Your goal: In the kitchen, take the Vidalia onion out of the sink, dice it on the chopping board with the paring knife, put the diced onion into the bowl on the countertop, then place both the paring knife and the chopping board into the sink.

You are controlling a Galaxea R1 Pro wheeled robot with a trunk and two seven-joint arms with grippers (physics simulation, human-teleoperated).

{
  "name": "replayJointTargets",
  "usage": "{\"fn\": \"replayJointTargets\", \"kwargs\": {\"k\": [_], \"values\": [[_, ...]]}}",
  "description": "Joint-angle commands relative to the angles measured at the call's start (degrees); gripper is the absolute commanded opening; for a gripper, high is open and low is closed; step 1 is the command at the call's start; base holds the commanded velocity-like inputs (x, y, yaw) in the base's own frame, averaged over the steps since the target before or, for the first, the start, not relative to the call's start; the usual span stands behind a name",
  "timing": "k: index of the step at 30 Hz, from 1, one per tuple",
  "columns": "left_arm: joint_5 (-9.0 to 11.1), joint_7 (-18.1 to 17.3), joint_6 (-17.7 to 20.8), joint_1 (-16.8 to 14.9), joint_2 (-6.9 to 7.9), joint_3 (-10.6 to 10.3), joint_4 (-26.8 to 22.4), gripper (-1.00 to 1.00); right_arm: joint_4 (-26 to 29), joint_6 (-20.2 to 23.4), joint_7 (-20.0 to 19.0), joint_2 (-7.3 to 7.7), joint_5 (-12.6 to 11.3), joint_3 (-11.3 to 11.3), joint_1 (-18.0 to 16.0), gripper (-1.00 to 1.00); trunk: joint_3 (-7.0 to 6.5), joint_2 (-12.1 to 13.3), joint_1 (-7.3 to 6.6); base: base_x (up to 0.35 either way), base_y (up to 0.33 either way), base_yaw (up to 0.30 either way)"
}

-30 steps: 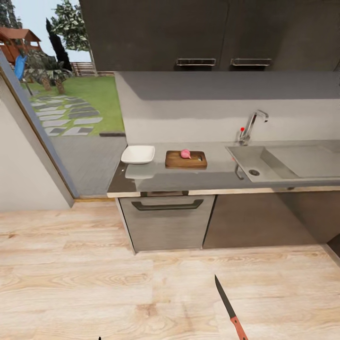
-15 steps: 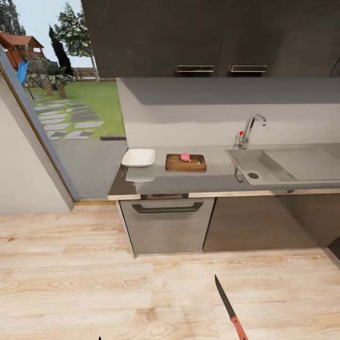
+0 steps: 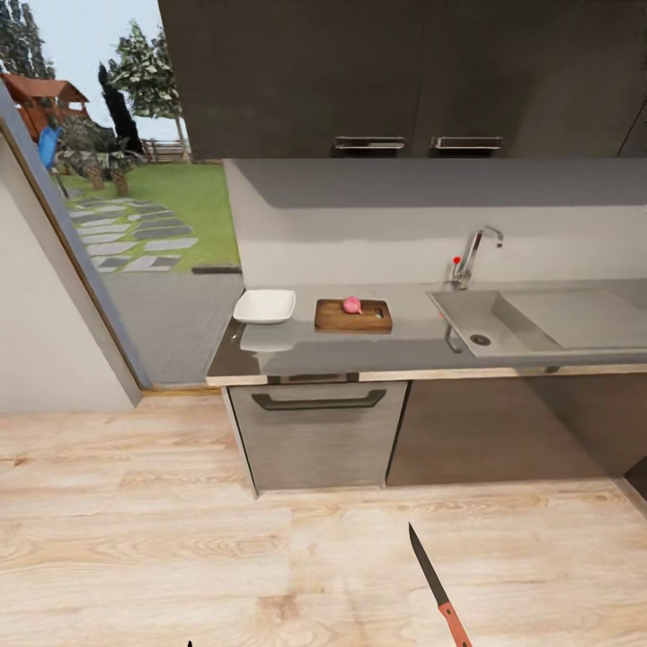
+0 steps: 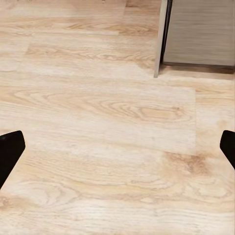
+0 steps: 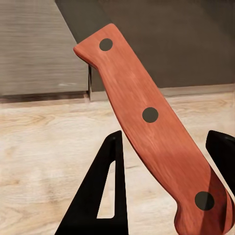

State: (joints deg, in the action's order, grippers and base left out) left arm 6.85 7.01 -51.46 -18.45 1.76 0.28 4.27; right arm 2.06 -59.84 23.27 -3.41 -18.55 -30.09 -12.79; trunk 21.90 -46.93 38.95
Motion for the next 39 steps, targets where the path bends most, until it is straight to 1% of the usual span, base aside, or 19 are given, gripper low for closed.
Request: {"fn": "replayJointTargets", "kwargs": {"k": [1,18,24,34,39], "values": [[0.2,-0.1,-0.3,-0.1,0.0,0.0,0.2,1.0,0.0,-0.2,0.2,0.0,-0.4,-0.5,0.0,-1.0,-0.01,-0.1,0.01,0.0,0.0,0.0],[0.2,-0.1,-0.3,-0.1,-0.02,0.0,0.2,1.0,0.0,-0.2,0.2,-0.01,-0.4,-0.5,0.0,-1.0,-0.17,-0.1,0.01,0.0,-0.008,0.0],[0.2,-0.1,-0.3,-0.1,-0.07,0.0,0.2,1.0,0.0,-0.2,0.3,-0.06,-0.4,-0.5,0.0,-1.0,-0.17,-0.1,0.01,0.046,-0.179,0.0],[0.2,-0.1,-0.3,-0.1,-0.03,0.0,0.2,1.0,0.0,-0.2,0.2,-0.04,-0.4,-0.5,0.0,-1.0,-0.17,-0.1,0.01,0.122,-0.23,0.0],[0.2,-0.1,-0.3,-0.1,-0.02,0.0,0.2,1.0,0.0,-0.2,0.2,-0.09,-0.3,-0.6,0.0,-1.0,-0.17,-0.1,0.01,0.05,-0.07,0.0]]}}
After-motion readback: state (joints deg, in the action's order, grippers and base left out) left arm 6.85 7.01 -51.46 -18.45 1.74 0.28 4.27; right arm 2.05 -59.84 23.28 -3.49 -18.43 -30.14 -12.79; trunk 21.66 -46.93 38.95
